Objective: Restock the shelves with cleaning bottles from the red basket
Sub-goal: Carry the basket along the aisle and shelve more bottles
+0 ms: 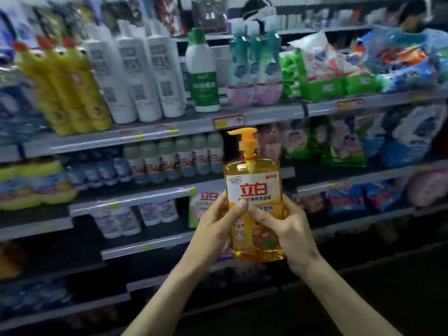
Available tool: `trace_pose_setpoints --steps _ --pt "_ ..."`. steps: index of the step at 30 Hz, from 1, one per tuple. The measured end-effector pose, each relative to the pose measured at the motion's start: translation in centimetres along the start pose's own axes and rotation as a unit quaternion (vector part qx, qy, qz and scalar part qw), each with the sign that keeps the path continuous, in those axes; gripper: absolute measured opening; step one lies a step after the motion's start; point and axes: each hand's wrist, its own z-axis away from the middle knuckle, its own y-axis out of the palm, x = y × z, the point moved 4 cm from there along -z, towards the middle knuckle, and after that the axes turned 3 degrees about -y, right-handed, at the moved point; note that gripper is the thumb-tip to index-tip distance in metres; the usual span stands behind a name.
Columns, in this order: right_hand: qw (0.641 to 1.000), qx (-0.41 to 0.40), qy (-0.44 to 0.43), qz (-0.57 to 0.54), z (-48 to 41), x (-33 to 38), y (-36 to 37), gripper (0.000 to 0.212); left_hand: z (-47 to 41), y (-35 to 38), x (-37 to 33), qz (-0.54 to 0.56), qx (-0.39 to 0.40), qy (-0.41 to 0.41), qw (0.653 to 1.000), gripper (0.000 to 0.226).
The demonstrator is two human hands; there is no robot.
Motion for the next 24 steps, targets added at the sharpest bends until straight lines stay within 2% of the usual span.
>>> trace_pose_setpoints --steps 2,7,12,15,24 --pt "1.000 0.029 -0.010 -0.006 -0.5 0.5 4.4 0.040 1.8 -3.9 -0.7 -0.012 -0.033 0.016 0.999 0.036" --pt "0.995 0.091 -0.026 -0.027 -0.5 1.6 15.5 0.050 7.4 -14.3 -2.3 -0.054 -0.118 0.051 0.990 0.058" --pt "0.987 0.147 -0.035 -0.052 0.5 2.1 26.1 0.056 12.9 -23.5 -4.3 -0.085 -0.171 0.079 0.979 0.059" --pt "0.979 0.189 -0.035 -0.061 1.1 2.1 31.6 0.048 16.1 -27.8 -5.1 -0.105 -0.206 0.087 0.969 0.059" --pt "0.952 0.298 -0.052 -0.045 0.6 0.4 44.5 0.056 21.7 -37.4 -5.3 -0.118 -0.316 0.092 0.937 0.059"
